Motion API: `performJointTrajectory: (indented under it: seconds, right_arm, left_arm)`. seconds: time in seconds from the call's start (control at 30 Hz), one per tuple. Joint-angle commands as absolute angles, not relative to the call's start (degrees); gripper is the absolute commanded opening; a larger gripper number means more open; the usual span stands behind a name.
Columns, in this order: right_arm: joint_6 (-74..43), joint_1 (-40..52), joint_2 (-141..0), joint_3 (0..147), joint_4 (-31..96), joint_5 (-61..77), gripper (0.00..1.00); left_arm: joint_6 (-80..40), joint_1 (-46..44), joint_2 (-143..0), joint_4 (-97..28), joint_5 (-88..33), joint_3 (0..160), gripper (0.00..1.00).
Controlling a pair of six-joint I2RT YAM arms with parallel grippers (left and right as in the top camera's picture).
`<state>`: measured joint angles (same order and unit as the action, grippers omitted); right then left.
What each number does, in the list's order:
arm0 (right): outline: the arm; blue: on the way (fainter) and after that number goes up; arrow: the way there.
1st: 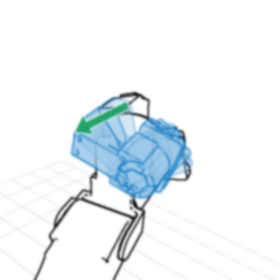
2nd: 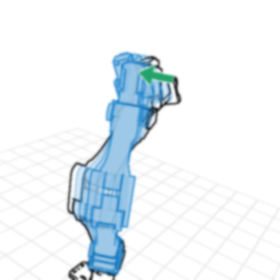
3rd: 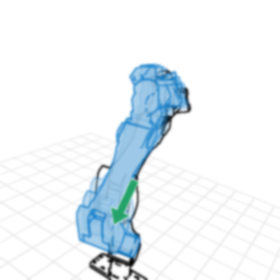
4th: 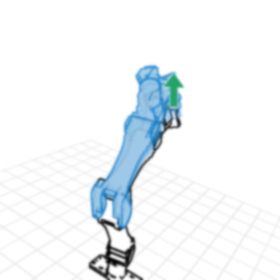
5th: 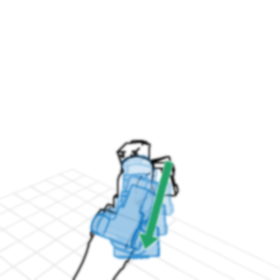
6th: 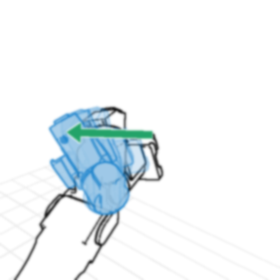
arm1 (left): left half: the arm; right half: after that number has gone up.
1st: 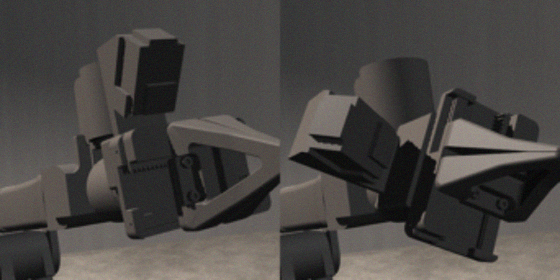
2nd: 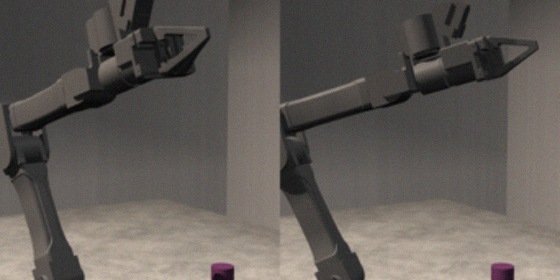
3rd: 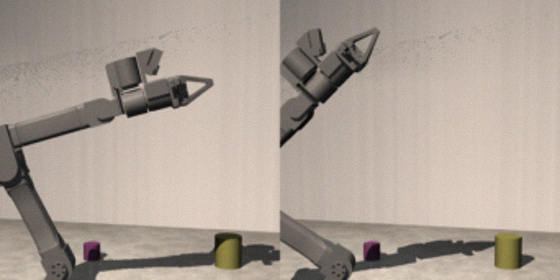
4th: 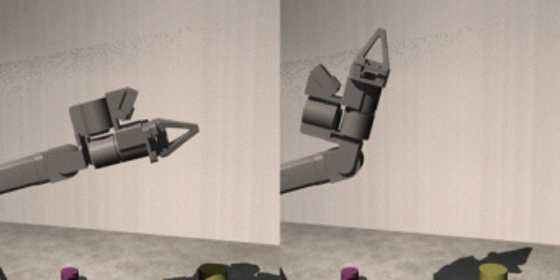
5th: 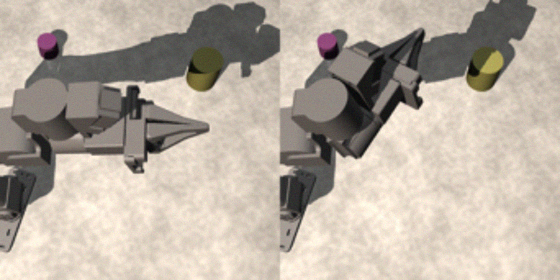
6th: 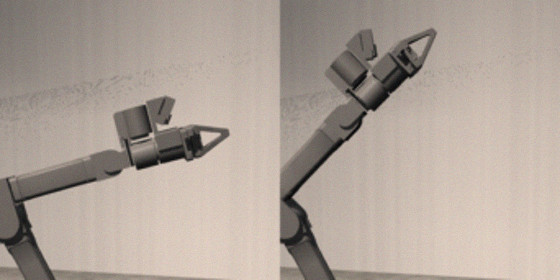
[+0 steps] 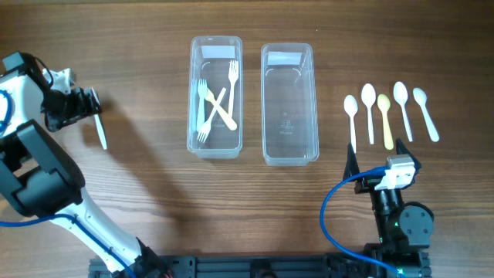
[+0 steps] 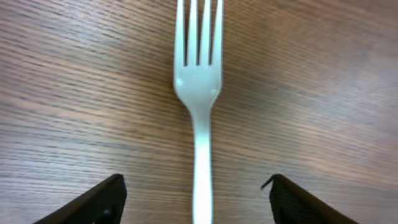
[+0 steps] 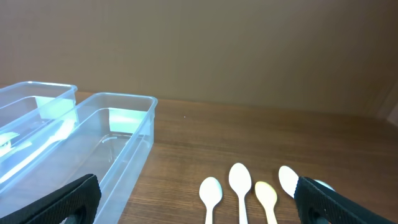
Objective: Pack container
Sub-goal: 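Reach the left gripper to the last white fork and grasp it, then carry the last white fork into the left container and release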
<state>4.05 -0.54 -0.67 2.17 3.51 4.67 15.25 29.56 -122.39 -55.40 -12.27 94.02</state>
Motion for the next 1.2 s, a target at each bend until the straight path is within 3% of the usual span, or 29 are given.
performJointTrajectory:
  seconds: [0.0, 0.37, 0.93, 1.0, 1.13, 1.17]
  right_arm:
    - [3.01, -0.4, -0.21, 1.87, 3.14, 4.12, 1.0]
    - [3.01, -0.4, -0.21, 1.87, 3.14, 4.12, 1.0]
    - [3.01, -0.4, -0.21, 1.87, 3.14, 4.12, 1.0]
    - [2.98, -0.4, -0.21, 1.87, 3.14, 4.12, 1.0]
    - [3.01, -0.4, -0.21, 1.87, 3.14, 4.12, 1.0]
    - [3.01, -0.4, -0.21, 1.87, 3.14, 4.12, 1.0]
  left_arm:
    - [7.25, 27.9, -121.19, -54.7, -13.04, 93.8, 0.73]
    - [-5.32, 22.96, -122.06, -53.19, -2.48, 93.73, 0.74]
    - [-5.41, 23.57, -131.59, -52.51, -2.46, 93.73, 0.75]
    - [-5.39, 23.51, -131.63, -52.49, -2.46, 93.73, 0.66]
    - [-5.39, 23.51, -131.63, -53.8, -2.46, 93.73, 0.26]
    - [-5.39, 23.49, -131.63, -54.02, -2.46, 93.73, 0.21]
